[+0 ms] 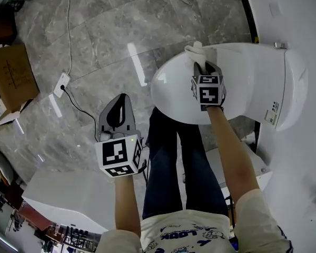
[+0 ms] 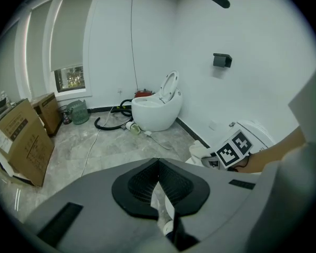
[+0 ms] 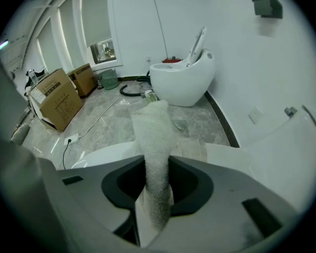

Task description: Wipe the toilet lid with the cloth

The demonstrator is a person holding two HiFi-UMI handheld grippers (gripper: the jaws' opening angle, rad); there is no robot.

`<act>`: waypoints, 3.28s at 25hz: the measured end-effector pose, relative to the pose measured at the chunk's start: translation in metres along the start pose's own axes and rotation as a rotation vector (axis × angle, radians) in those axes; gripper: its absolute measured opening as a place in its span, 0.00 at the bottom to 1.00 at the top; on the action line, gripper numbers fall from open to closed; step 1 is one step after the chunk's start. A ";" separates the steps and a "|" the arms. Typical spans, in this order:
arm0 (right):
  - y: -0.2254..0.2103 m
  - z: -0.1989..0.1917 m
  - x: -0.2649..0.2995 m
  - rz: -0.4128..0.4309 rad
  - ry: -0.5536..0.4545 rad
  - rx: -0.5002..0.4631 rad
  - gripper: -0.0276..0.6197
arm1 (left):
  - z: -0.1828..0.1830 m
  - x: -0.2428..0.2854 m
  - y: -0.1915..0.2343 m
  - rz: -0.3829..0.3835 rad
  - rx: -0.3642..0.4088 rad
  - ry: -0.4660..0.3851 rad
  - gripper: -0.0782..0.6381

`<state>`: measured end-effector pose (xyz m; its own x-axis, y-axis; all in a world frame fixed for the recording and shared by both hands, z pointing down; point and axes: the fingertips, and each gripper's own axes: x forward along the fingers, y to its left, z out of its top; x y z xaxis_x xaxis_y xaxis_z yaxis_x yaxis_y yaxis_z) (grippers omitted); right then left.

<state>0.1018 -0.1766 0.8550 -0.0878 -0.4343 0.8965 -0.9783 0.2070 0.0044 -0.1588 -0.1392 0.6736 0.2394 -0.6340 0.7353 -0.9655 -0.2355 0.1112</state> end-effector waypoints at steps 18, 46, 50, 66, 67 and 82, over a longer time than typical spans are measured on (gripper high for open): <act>0.150 -0.015 0.000 0.153 0.009 -0.232 0.20 | -0.031 -0.027 0.059 0.063 -0.069 -0.006 0.11; 0.168 -0.099 -0.048 0.373 0.057 -0.616 0.20 | -0.024 -0.031 0.016 0.035 -0.022 -0.005 0.11; 0.141 -0.103 -0.052 0.369 0.059 -0.598 0.20 | -0.018 -0.025 -0.004 0.018 0.002 -0.003 0.11; 0.002 -0.103 -0.060 0.285 0.013 -0.365 0.20 | 0.013 0.005 -0.087 -0.055 0.108 0.004 0.11; -0.006 -0.103 -0.060 0.280 0.010 -0.351 0.20 | 0.015 0.007 -0.092 -0.059 0.113 0.005 0.11; -0.110 -0.110 -0.072 0.186 -0.015 -0.203 0.20 | 0.038 0.030 -0.159 -0.127 0.188 0.015 0.11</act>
<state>0.2361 -0.0716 0.8390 -0.2669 -0.3845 0.8837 -0.8874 0.4556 -0.0698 0.0062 -0.1489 0.6529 0.3553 -0.5799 0.7332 -0.8910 -0.4472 0.0781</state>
